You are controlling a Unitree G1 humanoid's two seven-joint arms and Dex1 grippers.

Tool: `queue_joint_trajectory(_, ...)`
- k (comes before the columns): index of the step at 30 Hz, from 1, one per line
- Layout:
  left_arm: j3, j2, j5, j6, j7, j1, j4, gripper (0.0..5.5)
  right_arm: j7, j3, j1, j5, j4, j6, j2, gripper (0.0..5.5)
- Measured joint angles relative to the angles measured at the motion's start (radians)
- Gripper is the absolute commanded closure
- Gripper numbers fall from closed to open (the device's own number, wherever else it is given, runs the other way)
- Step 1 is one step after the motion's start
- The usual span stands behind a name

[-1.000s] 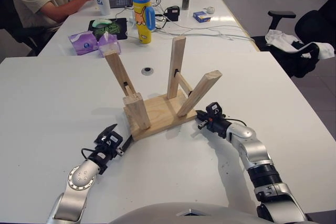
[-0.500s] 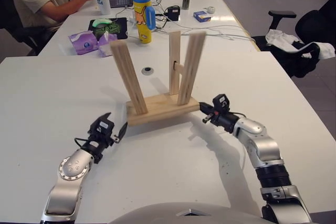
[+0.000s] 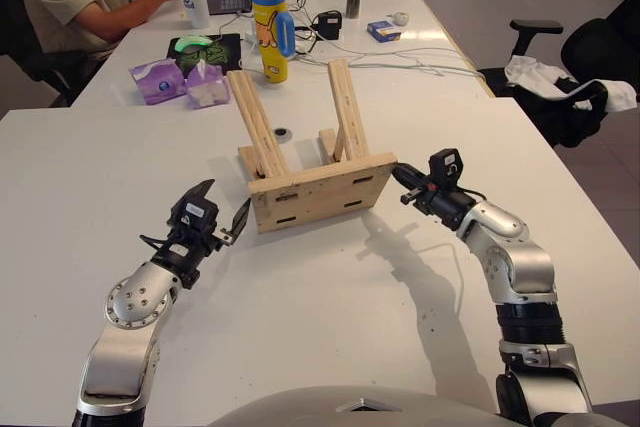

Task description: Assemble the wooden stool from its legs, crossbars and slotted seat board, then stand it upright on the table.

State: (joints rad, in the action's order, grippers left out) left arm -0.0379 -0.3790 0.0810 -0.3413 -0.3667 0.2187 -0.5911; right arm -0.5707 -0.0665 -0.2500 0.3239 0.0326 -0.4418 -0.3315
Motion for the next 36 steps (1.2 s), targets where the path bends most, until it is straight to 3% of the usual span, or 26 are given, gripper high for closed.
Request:
queue_joint_trajectory(12, 0.029, -0.099, 0.012, 0.364, -0.207, 0.124, 0.198, 1.86, 0.084, -0.01, -0.008, -0.04, -0.126, 0.083, 0.023, 5.47)
queue_joint_trajectory(20, 0.106, -0.068, 0.004, 0.416, -0.218, 0.015, 0.293, 1.86, 0.095, -0.026, -0.015, -0.042, -0.194, 0.108, 0.023, 5.47)
queue_joint_trajectory(36, 0.153, -0.078, 0.046, 0.415, -0.342, -0.156, 0.455, 4.05, 0.099, -0.036, -0.028, -0.039, -0.232, 0.119, 0.035, 5.5)
